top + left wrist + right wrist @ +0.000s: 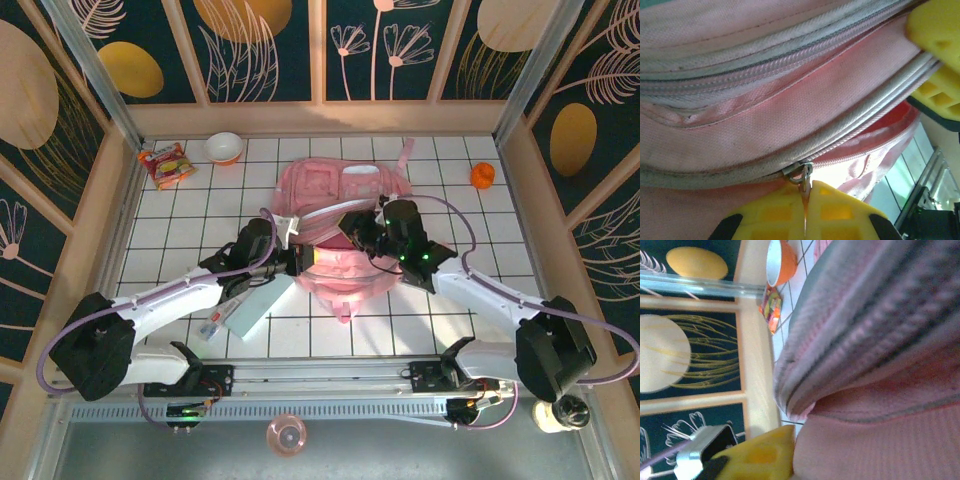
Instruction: Pack books, pencil case, and school supplies into a backpack
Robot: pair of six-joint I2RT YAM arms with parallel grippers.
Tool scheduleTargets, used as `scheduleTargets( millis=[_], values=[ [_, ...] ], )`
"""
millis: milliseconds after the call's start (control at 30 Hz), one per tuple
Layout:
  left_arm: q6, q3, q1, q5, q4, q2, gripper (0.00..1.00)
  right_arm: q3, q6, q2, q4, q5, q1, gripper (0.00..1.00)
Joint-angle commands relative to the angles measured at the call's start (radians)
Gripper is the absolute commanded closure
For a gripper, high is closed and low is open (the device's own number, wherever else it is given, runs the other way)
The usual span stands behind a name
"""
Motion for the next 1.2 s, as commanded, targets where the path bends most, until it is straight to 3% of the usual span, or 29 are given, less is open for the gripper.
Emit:
scheduleTargets(
  millis=[0, 233, 433, 700, 967, 1167],
  values=[
    [0.044, 0.037, 0.009, -0.066, -0.027, -0.04, 1.0, 0.083, -0.105, 0.009, -0.033, -0.076, -0.05, 1.0],
    [0.093, -0.01, 0.153, -0.084, -0.087, -0.093, 1.0, 0.271, -0.358, 0.019, -0.225, -0.421, -0.249, 1.0],
    [0.176, 0.002, 0.249, -0.105, -0.092, -0.074, 1.0, 0.415, -0.468, 0.108, -0.334, -0.677, -0.336, 1.0],
    [0.234, 0.075, 0.336, -0.136, -0.042, 0.064, 1.0, 0.516, -0.491, 0.139, -0.364, -0.809, -0.375, 1.0],
    [0.251, 0.183, 0.346, -0.094, 0.029, 0.221, 1.0, 0.524, -0.452, 0.136, -0.338, -0.778, -0.377, 1.0],
    [0.315, 0.124, 0.346, 0.067, 0.131, 0.162, 0.68, 0.504, -0.424, 0.142, -0.292, -0.753, -0.377, 1.0]
  ],
)
